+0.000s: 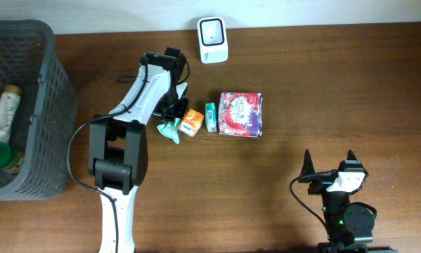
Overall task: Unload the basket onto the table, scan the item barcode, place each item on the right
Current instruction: 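Hold the green pack under the scanner, then set it beside the orange pack, then reach the left gripper into the basket toward the green-lidded jar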
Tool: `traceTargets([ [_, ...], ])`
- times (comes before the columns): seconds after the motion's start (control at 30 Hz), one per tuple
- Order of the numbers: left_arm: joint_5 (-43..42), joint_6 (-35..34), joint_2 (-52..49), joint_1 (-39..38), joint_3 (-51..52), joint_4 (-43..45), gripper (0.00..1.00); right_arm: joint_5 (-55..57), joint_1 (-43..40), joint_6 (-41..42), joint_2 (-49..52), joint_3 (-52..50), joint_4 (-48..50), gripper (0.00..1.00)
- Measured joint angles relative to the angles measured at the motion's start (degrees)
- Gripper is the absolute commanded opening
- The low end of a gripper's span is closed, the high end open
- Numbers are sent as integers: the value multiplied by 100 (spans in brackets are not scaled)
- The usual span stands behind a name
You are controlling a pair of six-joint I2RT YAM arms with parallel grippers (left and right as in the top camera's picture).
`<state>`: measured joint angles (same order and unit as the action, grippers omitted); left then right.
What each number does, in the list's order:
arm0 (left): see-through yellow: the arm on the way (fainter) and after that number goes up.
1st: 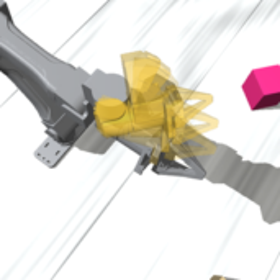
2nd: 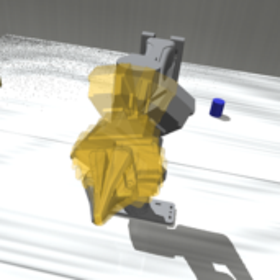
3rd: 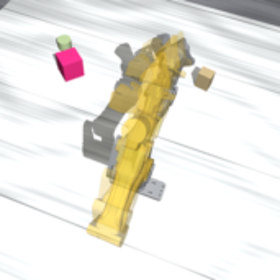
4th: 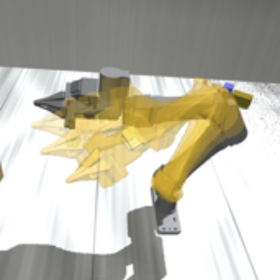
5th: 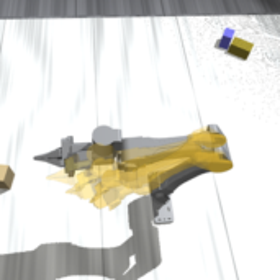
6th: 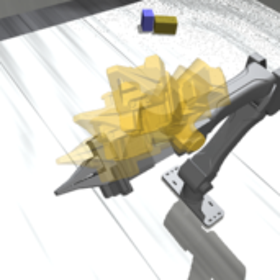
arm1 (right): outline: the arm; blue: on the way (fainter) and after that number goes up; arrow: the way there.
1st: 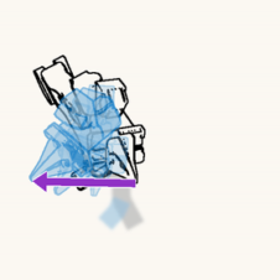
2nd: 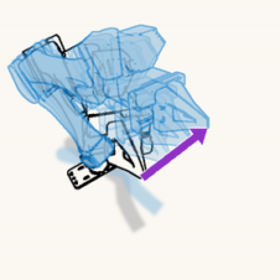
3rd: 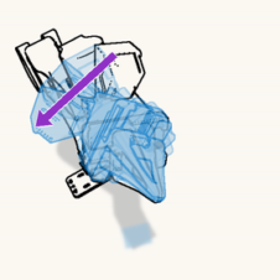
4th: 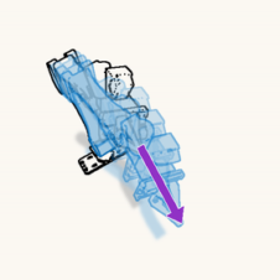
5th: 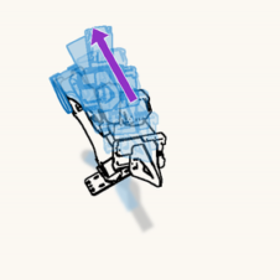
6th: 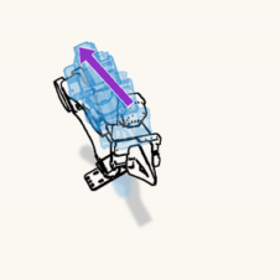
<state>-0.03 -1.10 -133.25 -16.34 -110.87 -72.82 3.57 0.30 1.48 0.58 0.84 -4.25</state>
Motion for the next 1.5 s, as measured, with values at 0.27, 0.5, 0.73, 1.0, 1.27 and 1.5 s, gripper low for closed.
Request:
traceTargets([
  [0.27,-1331,-483,39,-280,138,284,0,0,0,2,0,0,-2,99],
  [0.5,-1727,-1078,39,-813,181,728,9,0,0,0,0,0,-2,98],
  [0.73,-1821,-1185,-46,-520,146,417,99,0,0,2,0,0,-2,98],
  [1.0,-1821,-927,-129,-258,-1257,-728,92,-2,0,2,0,0,-2,98],
  [1.27,-1440,-634,-144,11,-4422,-2345,93,2,0,2,0,0,0,99],
  [1.5,-1119,-553,328,986,-4839,-2367,96,0,0,0,0,0,-2,98],
])
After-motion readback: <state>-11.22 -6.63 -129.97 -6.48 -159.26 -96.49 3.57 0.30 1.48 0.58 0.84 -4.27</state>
